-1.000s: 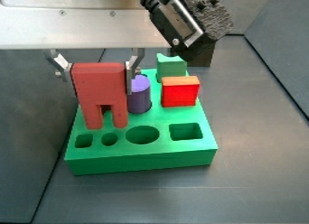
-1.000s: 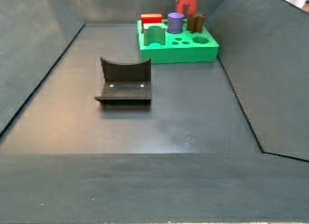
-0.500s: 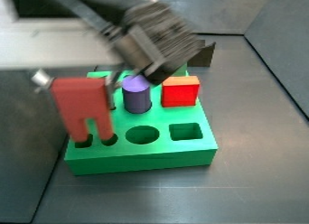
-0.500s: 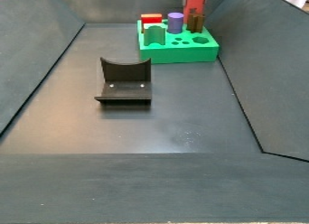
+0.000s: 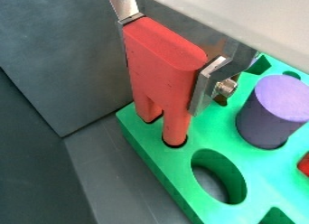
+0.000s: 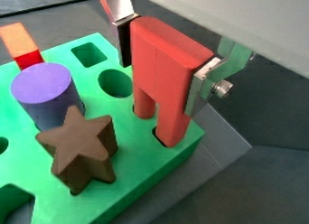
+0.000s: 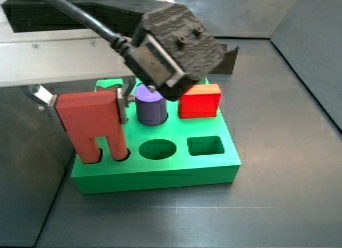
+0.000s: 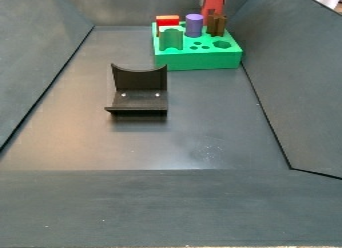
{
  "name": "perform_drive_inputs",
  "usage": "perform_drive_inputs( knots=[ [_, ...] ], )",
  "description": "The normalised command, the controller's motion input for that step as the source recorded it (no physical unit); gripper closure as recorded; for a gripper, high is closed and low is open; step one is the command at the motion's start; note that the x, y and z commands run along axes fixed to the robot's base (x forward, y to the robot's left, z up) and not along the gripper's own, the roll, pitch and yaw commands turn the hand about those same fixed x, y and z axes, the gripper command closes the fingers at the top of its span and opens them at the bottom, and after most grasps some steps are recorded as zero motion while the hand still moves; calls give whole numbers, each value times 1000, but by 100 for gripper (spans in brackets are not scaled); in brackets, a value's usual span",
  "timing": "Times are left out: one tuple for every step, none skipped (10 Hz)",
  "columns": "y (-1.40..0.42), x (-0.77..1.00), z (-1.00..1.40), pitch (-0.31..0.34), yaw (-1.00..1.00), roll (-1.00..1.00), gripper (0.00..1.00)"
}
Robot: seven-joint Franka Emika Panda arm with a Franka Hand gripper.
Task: Pick up the square-circle object. Move up. Rotate the square-circle object. Place the square-circle object on the fixture. Regrasp the square-circle object. Move to above the board. Insert the square-circle object.
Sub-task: Insert the square-circle object.
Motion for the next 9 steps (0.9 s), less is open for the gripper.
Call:
perform_drive_inputs(
  knots=[
    [-77, 434, -380, 43, 0, 307, 100],
    [-37, 460, -497, 44, -14, 330, 100],
    [-63, 291, -689, 0, -177, 297, 100],
    [-20, 0, -789, -74, -174, 269, 100],
    [0, -283, -723, -130, -123, 246, 100],
    [0, -266, -734, -167, -83, 211, 100],
    [-11, -191, -731, -217, -57, 166, 100],
    [0, -194, -700, -226, -14, 174, 100],
    [0, -11, -649, -269, 0, 133, 100]
  ],
)
